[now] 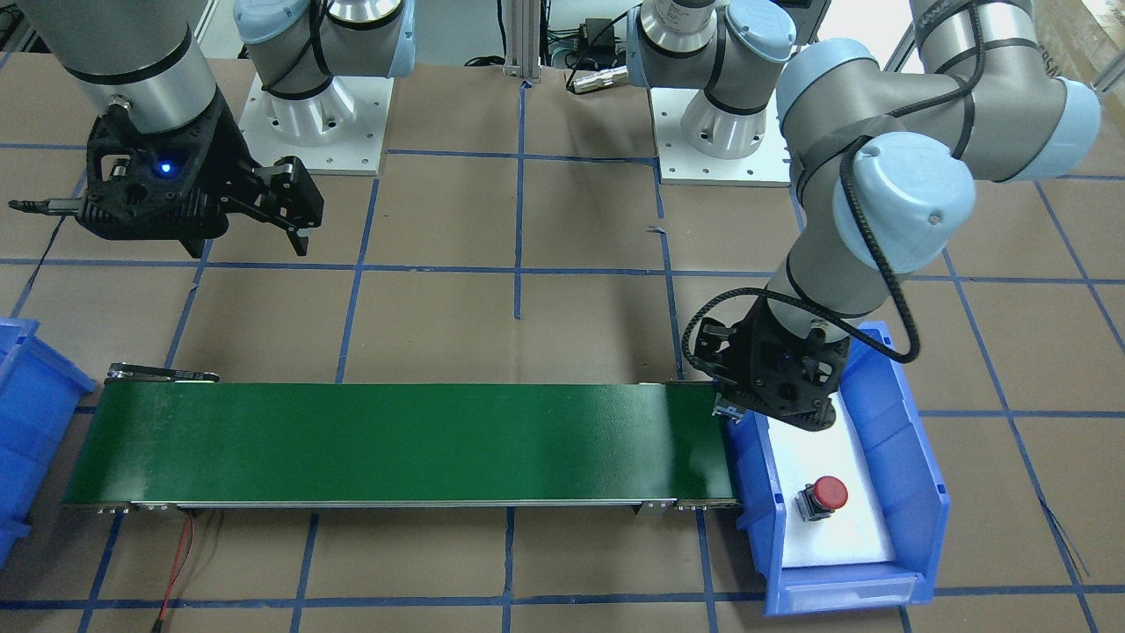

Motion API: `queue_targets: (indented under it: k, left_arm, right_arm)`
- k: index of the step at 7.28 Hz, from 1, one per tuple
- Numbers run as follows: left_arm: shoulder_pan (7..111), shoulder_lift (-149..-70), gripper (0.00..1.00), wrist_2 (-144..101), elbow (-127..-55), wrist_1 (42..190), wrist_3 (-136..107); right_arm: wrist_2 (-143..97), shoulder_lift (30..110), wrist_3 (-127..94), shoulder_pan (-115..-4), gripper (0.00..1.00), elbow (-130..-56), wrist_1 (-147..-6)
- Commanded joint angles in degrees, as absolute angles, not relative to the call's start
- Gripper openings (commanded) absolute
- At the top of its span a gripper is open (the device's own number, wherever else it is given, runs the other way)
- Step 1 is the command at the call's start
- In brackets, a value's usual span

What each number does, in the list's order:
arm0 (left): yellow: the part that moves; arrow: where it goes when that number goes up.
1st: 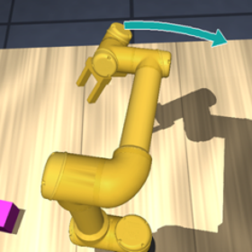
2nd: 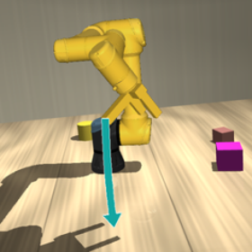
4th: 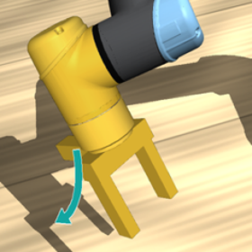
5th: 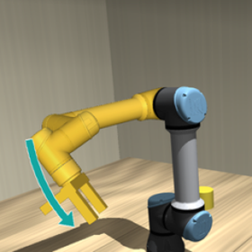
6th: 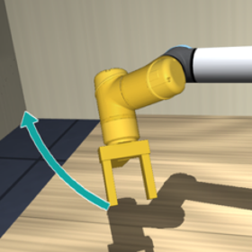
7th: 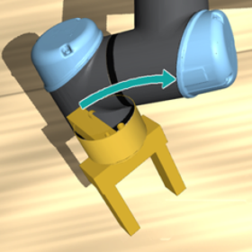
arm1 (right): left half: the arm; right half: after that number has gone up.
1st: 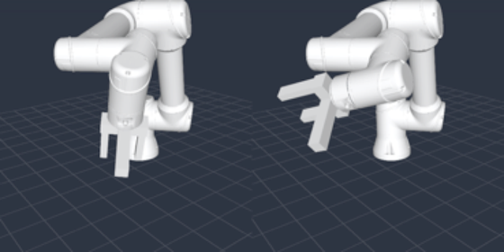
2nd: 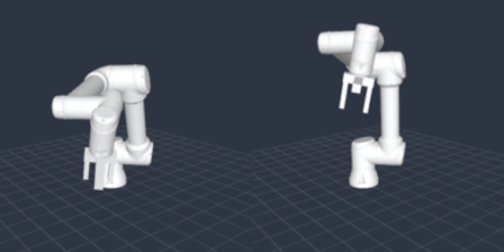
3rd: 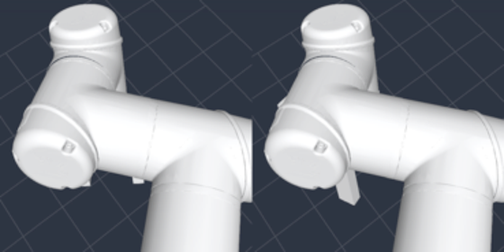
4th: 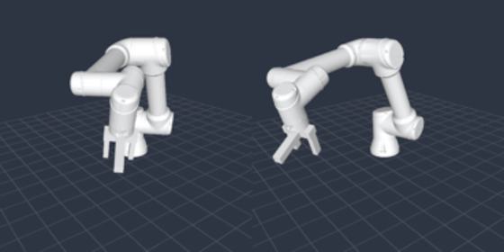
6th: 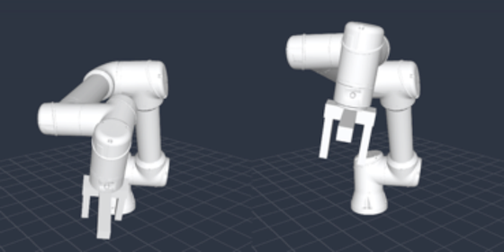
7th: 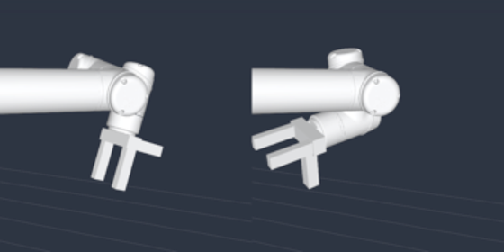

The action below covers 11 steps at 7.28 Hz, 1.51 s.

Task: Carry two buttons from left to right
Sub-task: 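Lift the yellow button and carry it onto the near end of the conveyor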

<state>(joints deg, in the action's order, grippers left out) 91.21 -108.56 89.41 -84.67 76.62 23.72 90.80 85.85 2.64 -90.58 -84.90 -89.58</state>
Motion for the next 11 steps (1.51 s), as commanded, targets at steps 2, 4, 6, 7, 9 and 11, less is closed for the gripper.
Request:
queue_targets:
  k: [2, 4, 6, 7, 9, 11]
  left_arm:
    - [96.2, -113.6, 0.19, 91.3, -84.6, 69.2, 37.7]
    - [97.0, -115.7, 0.19, 93.4, -84.6, 66.2, 48.1]
    - [96.9, -116.1, 0.19, 93.5, -85.9, 65.7, 59.6]
    - [96.8, -116.7, 0.19, 93.4, -86.0, 65.7, 63.2]
    - [97.1, -117.2, 0.19, 93.3, -86.2, 66.7, 68.3]
    - [96.9, -117.6, 0.19, 92.7, -86.1, 66.5, 73.9]
  right_arm:
    - [91.0, 85.9, 2.6, -90.4, 1.0, -84.9, -89.6]
    - [91.0, 85.9, 2.6, -90.4, 1.0, -84.9, -89.6]
    - [91.0, 85.8, 2.6, -90.4, 1.0, -84.9, -89.6]
    - [91.0, 85.8, 2.6, -90.4, 1.0, -84.9, -89.6]
    - [91.1, 85.8, 2.6, -90.4, 1.0, -84.9, -89.6]
    - [91.1, 85.8, 2.6, -90.4, 1.0, -84.9, -89.6]
